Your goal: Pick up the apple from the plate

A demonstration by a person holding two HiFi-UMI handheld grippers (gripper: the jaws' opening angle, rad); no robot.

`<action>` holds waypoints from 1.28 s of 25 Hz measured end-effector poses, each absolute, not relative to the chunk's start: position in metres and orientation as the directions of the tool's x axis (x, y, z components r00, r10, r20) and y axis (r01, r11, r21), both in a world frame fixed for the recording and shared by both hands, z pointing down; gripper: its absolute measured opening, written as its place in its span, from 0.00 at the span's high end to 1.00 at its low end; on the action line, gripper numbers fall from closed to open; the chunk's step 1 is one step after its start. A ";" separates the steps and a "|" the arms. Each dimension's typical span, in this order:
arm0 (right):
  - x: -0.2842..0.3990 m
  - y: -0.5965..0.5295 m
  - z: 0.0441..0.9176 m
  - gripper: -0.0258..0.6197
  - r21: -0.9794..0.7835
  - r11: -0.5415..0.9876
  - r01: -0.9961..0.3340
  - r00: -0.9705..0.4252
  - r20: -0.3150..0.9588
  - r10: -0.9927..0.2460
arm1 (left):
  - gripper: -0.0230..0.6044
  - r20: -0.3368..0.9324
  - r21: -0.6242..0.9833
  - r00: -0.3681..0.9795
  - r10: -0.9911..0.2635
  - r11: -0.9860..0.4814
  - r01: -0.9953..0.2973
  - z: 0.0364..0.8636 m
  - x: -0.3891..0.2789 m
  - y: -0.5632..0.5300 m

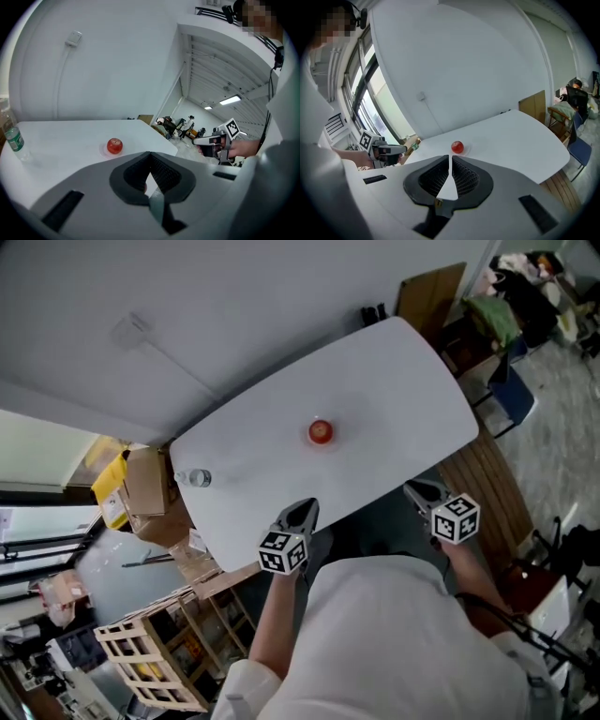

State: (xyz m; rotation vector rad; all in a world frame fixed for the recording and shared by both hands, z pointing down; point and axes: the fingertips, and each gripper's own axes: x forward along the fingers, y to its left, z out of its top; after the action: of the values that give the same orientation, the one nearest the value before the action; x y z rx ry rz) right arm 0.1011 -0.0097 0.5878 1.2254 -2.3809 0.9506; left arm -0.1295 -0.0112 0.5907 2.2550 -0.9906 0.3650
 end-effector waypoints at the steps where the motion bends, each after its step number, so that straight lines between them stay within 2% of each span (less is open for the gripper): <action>1: 0.101 -0.014 0.589 0.89 -0.416 0.407 -0.813 -0.581 0.535 -0.613 | 0.96 0.484 0.444 0.683 -0.548 -0.518 -0.731 0.593 -0.131 -0.017; 10: 0.092 -0.048 0.594 0.89 -0.381 0.327 -0.865 -0.496 0.554 -0.668 | 0.96 0.506 0.457 0.736 -0.450 -0.584 -0.671 0.613 -0.132 -0.048; 15: 0.081 -0.050 0.607 0.89 -0.377 0.316 -0.871 -0.488 0.579 -0.653 | 0.96 0.509 0.467 0.748 -0.425 -0.594 -0.655 0.620 -0.129 -0.054; 21: 0.082 -0.063 0.604 0.89 -0.378 0.311 -0.872 -0.485 0.585 -0.650 | 0.96 0.501 0.481 0.741 -0.446 -0.568 -0.667 0.619 -0.129 -0.064; 32: 0.081 -0.099 0.614 0.89 -0.377 0.434 -0.818 -0.573 0.594 -0.565 | 0.96 0.528 0.459 0.662 -0.532 -0.478 -0.749 0.622 -0.108 -0.083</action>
State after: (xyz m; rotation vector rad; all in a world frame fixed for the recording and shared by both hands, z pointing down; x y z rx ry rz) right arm 0.0811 -0.0990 0.6136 1.1766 -2.3119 0.9185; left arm -0.1079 -0.0833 0.6222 2.1958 -0.9853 0.4130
